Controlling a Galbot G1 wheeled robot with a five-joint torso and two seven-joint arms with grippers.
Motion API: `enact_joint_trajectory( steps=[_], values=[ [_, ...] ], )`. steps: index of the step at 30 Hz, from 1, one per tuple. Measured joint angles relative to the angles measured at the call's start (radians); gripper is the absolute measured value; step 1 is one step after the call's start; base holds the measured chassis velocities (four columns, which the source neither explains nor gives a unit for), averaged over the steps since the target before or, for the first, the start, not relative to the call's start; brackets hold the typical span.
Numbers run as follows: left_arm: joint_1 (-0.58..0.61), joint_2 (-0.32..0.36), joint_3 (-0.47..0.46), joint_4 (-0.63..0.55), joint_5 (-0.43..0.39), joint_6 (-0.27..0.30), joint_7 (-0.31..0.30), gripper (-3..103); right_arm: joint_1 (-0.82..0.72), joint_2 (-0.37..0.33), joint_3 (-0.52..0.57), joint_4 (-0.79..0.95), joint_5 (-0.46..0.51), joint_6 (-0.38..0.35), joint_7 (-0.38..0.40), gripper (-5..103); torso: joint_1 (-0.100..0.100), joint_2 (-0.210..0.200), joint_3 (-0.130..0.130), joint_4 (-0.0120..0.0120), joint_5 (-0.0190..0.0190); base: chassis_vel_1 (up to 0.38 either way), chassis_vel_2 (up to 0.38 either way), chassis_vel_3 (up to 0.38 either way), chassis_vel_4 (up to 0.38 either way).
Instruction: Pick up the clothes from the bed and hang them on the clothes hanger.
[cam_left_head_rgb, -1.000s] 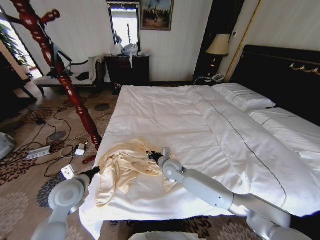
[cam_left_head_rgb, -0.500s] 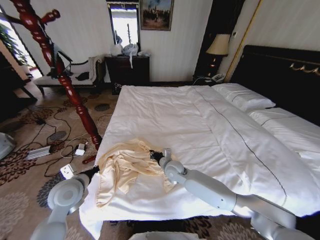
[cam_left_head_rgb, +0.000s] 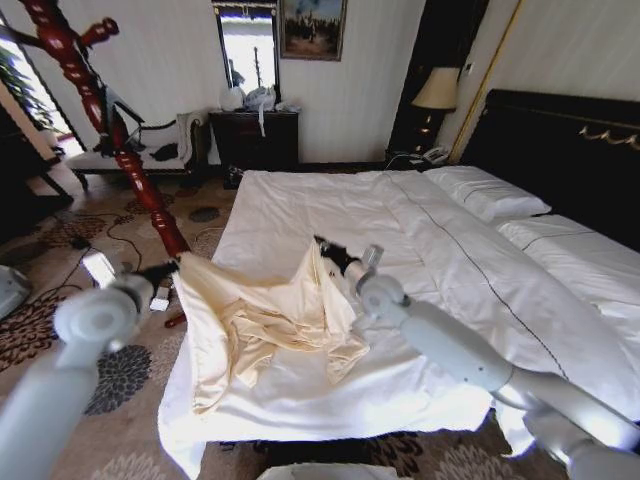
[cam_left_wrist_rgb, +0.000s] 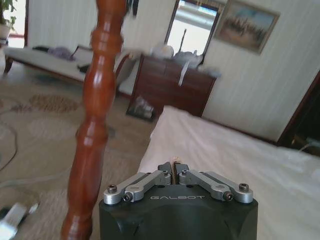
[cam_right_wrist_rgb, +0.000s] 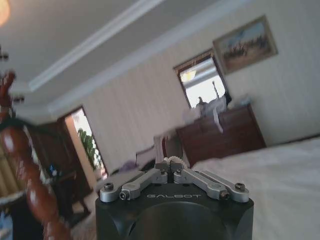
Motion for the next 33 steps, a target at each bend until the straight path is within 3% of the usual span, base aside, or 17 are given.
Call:
enact_joint_trajectory(
  steps=[1, 4, 6, 9, 11, 15, 22, 25, 28, 30, 31, 33],
  values=[
    [0.000, 0.000, 0.000, 0.000, 0.000, 0.000, 0.000, 2, 0.000, 0.000, 0.000, 0.000, 0.000, 0.000, 0.000, 1, 0.000, 0.000, 0.000, 0.0000, 0.0000, 0.000, 0.000, 0.000, 0.000],
    [-0.187, 0.092, 0.067, 0.089, -0.033, -0.026, 0.067, 2, 0.120, 0.006, 0.033, -0.030, 0.063, -0.001, 0.017, 1, 0.000, 0.000, 0.000, -0.0002, 0.0004, 0.000, 0.000, 0.000, 0.000],
    [-0.213, 0.109, 0.072, 0.100, -0.038, -0.032, 0.081, 2, 0.140, 0.008, 0.037, -0.035, 0.070, -0.001, 0.017, 1, 0.000, 0.000, 0.000, 0.0000, 0.0003, 0.000, 0.000, 0.000, 0.000],
    [-0.307, 0.187, 0.078, 0.137, -0.064, -0.060, 0.133, 2, 0.229, 0.014, 0.070, -0.044, 0.112, 0.001, 0.017, 1, 0.000, 0.000, 0.000, 0.0010, 0.0002, 0.000, 0.000, 0.000, 0.000],
    [-0.316, 0.200, 0.075, 0.137, -0.071, -0.064, 0.140, 2, 0.238, 0.014, 0.079, -0.040, 0.117, 0.002, 0.017, 1, 0.000, 0.000, 0.000, 0.0009, 0.0002, 0.000, 0.000, 0.000, 0.000],
    [-0.328, 0.296, 0.038, 0.090, -0.102, -0.095, 0.183, 2, 0.287, -0.010, 0.152, 0.023, 0.151, 0.009, 0.052, 1, -0.001, 0.000, 0.000, 0.0001, 0.0004, 0.000, 0.000, 0.000, 0.000],
    [-0.341, 0.397, -0.015, 0.032, -0.118, -0.156, 0.196, 2, 0.320, -0.070, 0.253, 0.110, 0.197, 0.008, 0.102, 1, -0.001, 0.000, 0.000, 0.0001, 0.0003, 0.000, 0.000, 0.000, 0.000],
    [-0.342, 0.466, -0.107, -0.026, -0.159, -0.178, 0.180, 2, 0.323, -0.149, 0.338, 0.207, 0.242, -0.006, 0.141, 1, -0.001, 0.000, 0.000, 0.0002, 0.0008, 0.000, 0.000, 0.000, 0.000],
    [-0.339, 0.490, -0.168, -0.052, -0.189, -0.178, 0.164, 2, 0.319, -0.203, 0.383, 0.266, 0.265, -0.015, 0.151, 1, -0.001, 0.000, 0.000, 0.0000, 0.0007, 0.000, 0.000, 0.000, 0.000],
    [-0.339, 0.518, -0.245, -0.075, -0.238, -0.176, 0.131, 2, 0.311, -0.288, 0.447, 0.335, 0.307, -0.029, 0.156, 1, -0.001, 0.000, -0.001, -0.0001, 0.0010, 0.000, 0.000, 0.000, 0.000],
    [-0.339, 0.518, -0.245, -0.075, -0.238, -0.176, 0.131, 2, 0.311, -0.288, 0.447, 0.335, 0.307, -0.029, 0.156, 1, -0.001, 0.000, -0.001, -0.0001, 0.0010, 0.000, 0.000, 0.000, 0.000],
    [-0.351, 0.557, -0.291, -0.065, -0.260, -0.156, 0.119, 2, 0.342, -0.382, 0.509, 0.362, 0.389, -0.056, 0.155, 1, -0.001, 0.001, -0.001, 0.0000, 0.0010, 0.000, 0.000, 0.000, 0.000]
  ],
)
